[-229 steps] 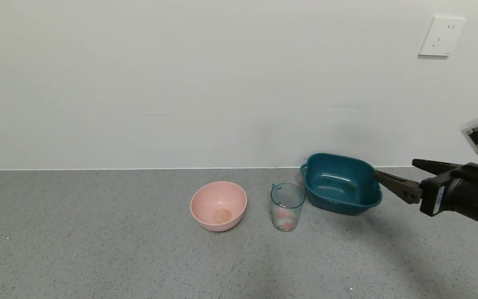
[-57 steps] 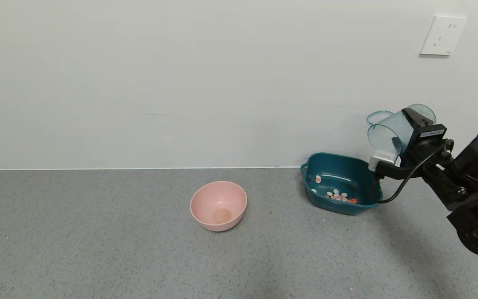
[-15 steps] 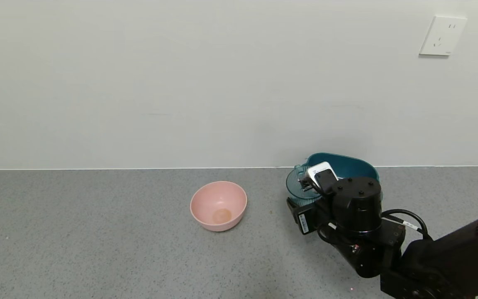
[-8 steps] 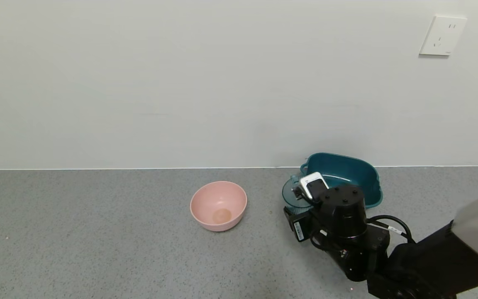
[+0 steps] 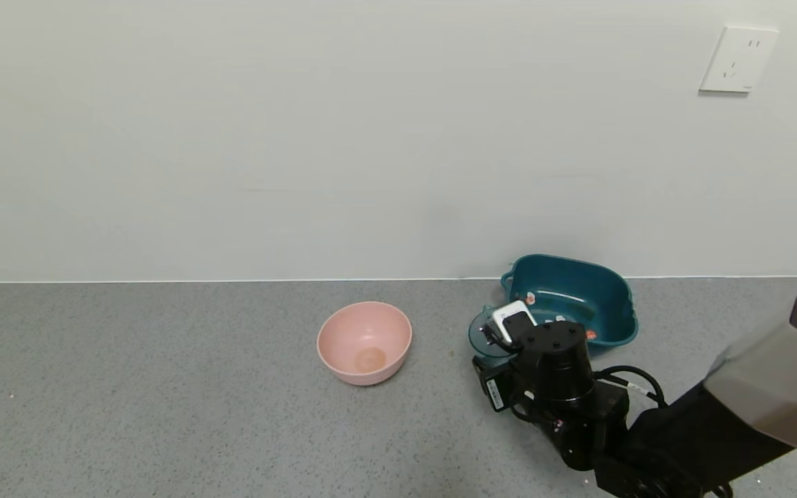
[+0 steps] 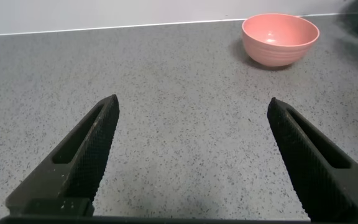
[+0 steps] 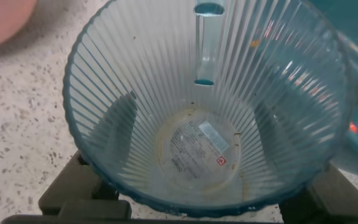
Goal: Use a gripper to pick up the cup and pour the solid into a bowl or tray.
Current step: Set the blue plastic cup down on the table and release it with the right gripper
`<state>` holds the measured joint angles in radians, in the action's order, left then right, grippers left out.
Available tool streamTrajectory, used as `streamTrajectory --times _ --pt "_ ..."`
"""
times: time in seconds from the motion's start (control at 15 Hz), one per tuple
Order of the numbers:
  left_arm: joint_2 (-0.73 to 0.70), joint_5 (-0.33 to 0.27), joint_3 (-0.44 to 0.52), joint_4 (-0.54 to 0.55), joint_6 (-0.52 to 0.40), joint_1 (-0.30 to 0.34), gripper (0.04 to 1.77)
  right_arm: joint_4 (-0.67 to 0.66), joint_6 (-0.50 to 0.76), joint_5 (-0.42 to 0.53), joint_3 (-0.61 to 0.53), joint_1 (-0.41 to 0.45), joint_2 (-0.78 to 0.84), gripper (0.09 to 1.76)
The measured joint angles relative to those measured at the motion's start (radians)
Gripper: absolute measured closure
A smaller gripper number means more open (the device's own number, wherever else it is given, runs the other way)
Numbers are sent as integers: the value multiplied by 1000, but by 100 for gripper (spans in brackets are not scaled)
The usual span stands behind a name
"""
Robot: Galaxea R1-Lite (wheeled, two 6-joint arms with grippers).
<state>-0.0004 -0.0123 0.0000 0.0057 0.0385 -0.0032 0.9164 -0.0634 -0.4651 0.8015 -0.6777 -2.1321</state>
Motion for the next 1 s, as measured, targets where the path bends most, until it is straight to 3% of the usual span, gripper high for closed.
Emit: streamTrajectory --times 0.53,1.0 --pt "0 0 0 0 0 0 9 5 0 0 2 2 -37 50" --pt "0 0 0 0 0 0 9 7 -1 0 0 2 -39 27"
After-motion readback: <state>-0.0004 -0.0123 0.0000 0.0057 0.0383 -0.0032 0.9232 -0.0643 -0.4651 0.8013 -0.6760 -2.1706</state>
